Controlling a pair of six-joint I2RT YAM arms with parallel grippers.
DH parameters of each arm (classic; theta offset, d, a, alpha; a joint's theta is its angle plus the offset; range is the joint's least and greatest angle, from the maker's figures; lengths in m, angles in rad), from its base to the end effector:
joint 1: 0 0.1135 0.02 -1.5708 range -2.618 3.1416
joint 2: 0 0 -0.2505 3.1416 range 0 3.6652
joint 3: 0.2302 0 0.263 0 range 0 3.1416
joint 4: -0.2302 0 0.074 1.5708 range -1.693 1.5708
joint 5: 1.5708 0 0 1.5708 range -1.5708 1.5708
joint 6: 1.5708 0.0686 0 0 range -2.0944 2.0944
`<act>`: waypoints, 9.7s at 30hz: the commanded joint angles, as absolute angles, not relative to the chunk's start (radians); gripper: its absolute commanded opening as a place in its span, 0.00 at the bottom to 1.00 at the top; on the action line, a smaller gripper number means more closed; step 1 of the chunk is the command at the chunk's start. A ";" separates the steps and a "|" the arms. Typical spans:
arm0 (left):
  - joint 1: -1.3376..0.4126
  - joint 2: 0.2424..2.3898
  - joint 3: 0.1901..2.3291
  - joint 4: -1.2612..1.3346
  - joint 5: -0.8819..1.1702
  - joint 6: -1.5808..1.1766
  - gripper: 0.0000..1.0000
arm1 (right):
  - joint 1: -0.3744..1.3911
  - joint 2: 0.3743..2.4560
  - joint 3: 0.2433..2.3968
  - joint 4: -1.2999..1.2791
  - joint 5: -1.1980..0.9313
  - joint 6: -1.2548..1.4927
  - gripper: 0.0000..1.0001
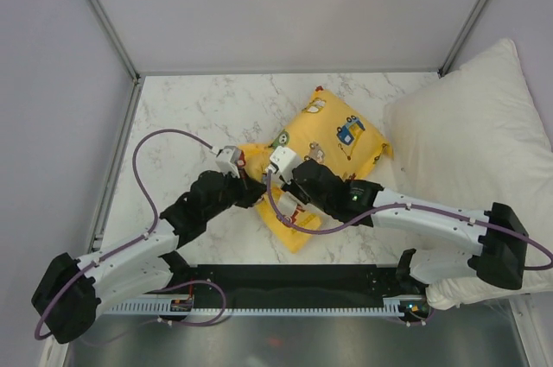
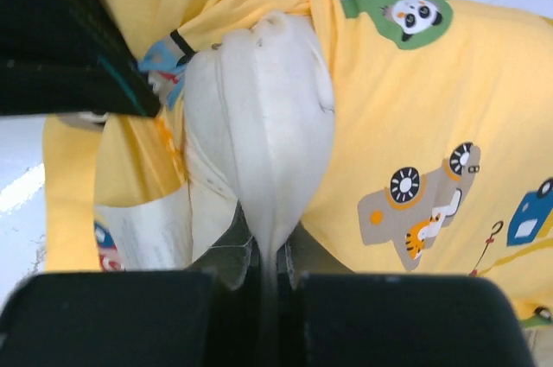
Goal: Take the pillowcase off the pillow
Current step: Expand the opening of the pillowcase
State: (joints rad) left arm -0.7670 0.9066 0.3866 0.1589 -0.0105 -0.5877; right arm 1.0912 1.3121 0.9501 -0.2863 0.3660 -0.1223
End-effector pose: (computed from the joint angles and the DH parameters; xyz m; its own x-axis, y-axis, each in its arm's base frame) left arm 0.1812 -0.1737 0.1852 -0.5925 -0.1989 -0.7806 0.4306 0.7408 -0.5156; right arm 0.1725 0.2785 0.2377 -0.1915 -0.6151 -0.7648 -0.7256 0.6135 -0.3117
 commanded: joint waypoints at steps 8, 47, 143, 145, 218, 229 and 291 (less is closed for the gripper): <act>-0.350 1.003 0.515 0.133 -0.163 -0.771 0.02 | 1.080 1.074 0.974 -0.650 0.413 -0.029 0.00; -0.592 0.847 0.604 -0.147 0.313 -0.466 0.78 | 1.100 1.063 1.011 -0.551 0.359 0.167 0.00; -0.799 1.034 0.801 0.104 0.256 -0.607 1.00 | 1.101 0.887 1.075 -0.695 0.601 0.295 0.00; -0.807 1.072 0.798 0.104 0.288 -0.614 0.97 | 1.100 0.888 1.078 -0.693 0.604 0.296 0.00; -0.670 0.824 0.644 0.110 0.262 -0.750 0.56 | 0.844 0.963 1.086 -0.614 0.543 0.230 0.00; -0.793 1.023 0.715 0.213 0.227 -0.778 0.95 | 0.844 0.985 1.072 -0.571 0.482 0.244 0.00; -0.419 1.060 0.617 0.363 0.161 -0.903 0.02 | 0.882 0.868 0.923 -0.658 0.202 0.221 0.00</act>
